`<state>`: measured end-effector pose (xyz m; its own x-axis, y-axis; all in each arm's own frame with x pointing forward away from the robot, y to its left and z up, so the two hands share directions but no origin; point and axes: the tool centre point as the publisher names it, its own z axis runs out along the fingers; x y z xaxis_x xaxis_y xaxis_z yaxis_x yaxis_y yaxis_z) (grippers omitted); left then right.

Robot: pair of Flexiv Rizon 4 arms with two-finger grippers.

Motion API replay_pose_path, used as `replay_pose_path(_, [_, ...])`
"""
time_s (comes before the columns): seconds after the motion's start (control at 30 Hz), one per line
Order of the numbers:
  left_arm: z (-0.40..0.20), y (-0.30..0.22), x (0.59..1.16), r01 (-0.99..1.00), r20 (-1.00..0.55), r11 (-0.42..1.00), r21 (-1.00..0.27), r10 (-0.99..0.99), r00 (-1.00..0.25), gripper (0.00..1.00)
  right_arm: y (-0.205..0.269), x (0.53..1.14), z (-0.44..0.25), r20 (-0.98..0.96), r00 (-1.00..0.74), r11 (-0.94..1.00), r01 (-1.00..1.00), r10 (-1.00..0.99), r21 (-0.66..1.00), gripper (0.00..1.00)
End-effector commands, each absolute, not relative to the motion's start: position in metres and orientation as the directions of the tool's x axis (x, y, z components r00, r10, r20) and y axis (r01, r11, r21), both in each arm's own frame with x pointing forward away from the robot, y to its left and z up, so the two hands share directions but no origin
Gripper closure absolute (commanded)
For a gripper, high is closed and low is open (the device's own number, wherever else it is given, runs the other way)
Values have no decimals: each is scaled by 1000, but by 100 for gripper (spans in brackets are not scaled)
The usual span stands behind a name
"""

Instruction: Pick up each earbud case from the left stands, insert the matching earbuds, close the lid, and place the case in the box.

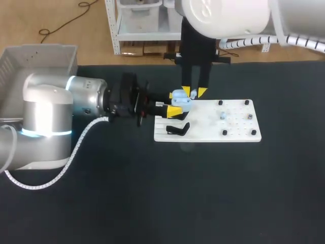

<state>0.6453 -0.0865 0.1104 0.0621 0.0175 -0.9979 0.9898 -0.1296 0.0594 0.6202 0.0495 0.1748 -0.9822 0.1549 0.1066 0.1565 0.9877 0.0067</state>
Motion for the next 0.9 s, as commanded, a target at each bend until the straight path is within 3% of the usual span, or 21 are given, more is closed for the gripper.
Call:
replay_pose_path(0.03, [108, -89, 645, 990, -998, -129, 63, 21, 66, 100, 51, 618, 174, 106, -981, 986, 165, 164, -2, 100])
replay_pose_path(0.9, [105, -91, 647, 989, -996, -126, 75, 41, 81, 100, 66, 625, 161, 157, -940, 953, 294, 303, -78, 100])
